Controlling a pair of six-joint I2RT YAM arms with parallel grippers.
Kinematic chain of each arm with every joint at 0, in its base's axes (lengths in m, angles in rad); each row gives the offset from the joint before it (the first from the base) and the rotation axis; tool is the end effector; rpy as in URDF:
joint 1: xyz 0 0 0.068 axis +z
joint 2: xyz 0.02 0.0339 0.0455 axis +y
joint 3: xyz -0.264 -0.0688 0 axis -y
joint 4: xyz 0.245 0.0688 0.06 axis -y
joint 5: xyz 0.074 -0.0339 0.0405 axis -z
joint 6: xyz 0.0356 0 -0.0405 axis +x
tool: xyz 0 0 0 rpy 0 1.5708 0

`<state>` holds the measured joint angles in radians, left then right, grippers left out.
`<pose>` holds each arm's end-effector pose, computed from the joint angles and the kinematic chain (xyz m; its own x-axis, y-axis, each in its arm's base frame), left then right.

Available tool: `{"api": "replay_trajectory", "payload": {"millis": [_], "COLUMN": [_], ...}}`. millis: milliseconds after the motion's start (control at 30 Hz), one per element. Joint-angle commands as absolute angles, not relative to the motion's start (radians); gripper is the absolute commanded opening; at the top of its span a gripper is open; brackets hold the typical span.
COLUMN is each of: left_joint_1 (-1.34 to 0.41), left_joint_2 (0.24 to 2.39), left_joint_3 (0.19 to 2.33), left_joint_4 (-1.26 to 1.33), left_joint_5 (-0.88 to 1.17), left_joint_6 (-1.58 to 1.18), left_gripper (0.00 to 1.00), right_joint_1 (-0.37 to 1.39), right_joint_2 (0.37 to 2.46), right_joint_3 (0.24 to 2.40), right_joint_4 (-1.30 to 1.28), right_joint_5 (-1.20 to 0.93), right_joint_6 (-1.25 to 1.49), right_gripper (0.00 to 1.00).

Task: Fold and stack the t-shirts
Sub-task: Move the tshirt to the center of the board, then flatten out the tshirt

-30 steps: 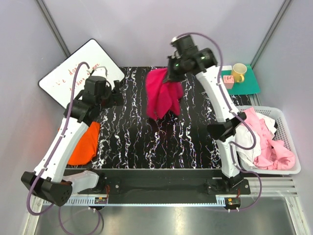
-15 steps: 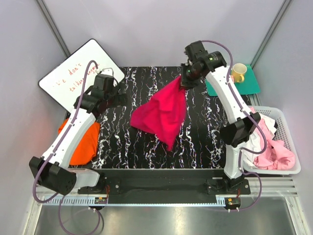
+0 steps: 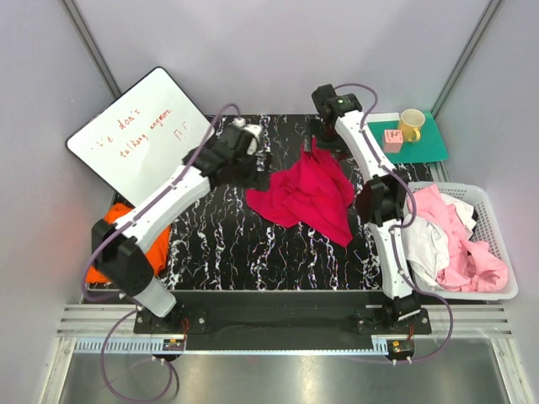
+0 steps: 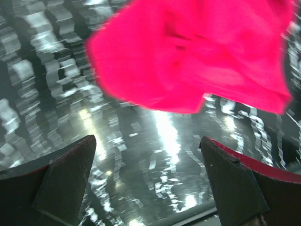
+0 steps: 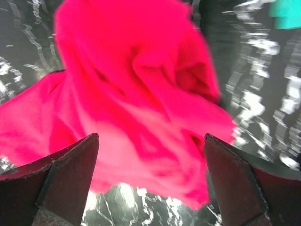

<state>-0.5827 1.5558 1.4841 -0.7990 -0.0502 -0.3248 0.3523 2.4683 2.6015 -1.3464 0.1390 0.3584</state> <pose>0.2809 -0.1830 0.3360 -0.7720 0.1270 -0.6228 0.2915 0.9415 -0.1692 0.4705 0.1677 0.2678 -0.9272 0.0292 -0.3733 0.0310 0.9995 0.0012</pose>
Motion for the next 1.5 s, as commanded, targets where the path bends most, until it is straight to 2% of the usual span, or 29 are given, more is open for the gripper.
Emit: {"api": "replay_trajectory", "payload": {"millis": [0,300,633,800,1000,1333,1467], "left_joint_1": [-0.689,-0.844,-0.963,-0.991,-1.028,-1.1,-1.103], "left_joint_2": [1.661,1.905,2.095,2.219,2.315,2.476,2.519], "left_joint_3": [1.63,1.762,1.861,2.028,2.111,2.223,2.226], "left_joint_4": [-0.778,-0.782,-0.81,-0.836,-0.827,-0.818,-0.813], "left_joint_5": [0.069,0.169,0.218,0.258,0.293,0.22,0.17], "left_joint_6": [-0.276,-0.236,-0.186,-0.164,-0.176,-0.178,-0.195], "left_gripper": [0.99,0.98,0.97,0.98,0.99,0.97,0.91], "right_joint_1": [0.344,0.221,0.147,0.134,0.092,0.015,0.008], "right_joint_2": [2.131,1.889,1.776,1.747,1.75,1.75,1.737], "right_joint_3": [2.55,2.281,1.958,1.842,1.841,1.905,1.913], "right_joint_4": [-1.398,-1.345,-1.232,-1.172,-1.161,-1.157,-1.157], "right_joint_5": [0.293,0.39,0.328,0.302,0.319,0.325,0.319], "right_joint_6": [0.342,0.4,0.405,0.405,0.393,0.353,0.345], "right_gripper": [1.0,1.0,1.0,1.0,1.0,1.0,1.0]}}
